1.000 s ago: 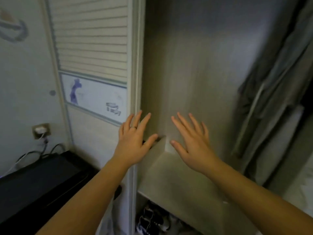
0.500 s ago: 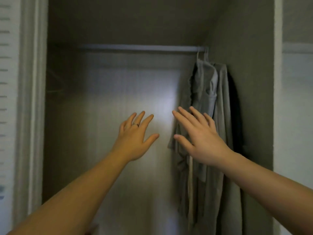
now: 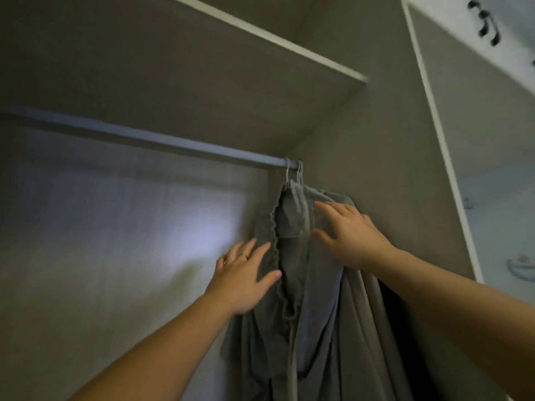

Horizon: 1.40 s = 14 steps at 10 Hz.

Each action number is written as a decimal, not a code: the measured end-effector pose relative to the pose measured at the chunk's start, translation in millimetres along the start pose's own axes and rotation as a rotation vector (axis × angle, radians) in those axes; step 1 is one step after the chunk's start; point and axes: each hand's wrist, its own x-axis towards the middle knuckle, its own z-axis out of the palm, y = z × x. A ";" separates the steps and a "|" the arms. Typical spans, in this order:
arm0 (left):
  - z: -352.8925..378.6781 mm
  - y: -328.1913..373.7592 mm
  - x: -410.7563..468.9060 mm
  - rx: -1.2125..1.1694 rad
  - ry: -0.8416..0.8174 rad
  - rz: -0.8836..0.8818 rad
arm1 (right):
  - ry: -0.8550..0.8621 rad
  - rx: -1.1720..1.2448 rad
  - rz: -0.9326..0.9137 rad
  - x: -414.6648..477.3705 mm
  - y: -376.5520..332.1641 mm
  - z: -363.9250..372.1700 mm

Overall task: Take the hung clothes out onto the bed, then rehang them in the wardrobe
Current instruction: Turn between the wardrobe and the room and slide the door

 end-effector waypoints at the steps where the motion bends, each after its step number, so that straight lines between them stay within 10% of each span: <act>1: 10.9 7.3 27.0 -0.080 -0.012 0.034 | 0.011 -0.044 0.038 19.6 1.3 -2.0; 8: 8.1 10.7 51.1 -0.413 0.038 0.221 | -0.150 0.566 0.702 118.4 -69.2 -10.2; 11: -0.9 7.0 39.9 -0.406 0.012 0.201 | 0.042 0.485 0.599 116.2 -91.0 -4.6; 12: -3.0 8.6 41.9 -0.382 0.071 0.228 | 0.211 0.855 0.632 116.2 -76.8 -6.4; 14: -6.5 17.7 55.0 -0.440 0.341 0.232 | 0.265 0.553 0.457 89.8 -38.5 -36.6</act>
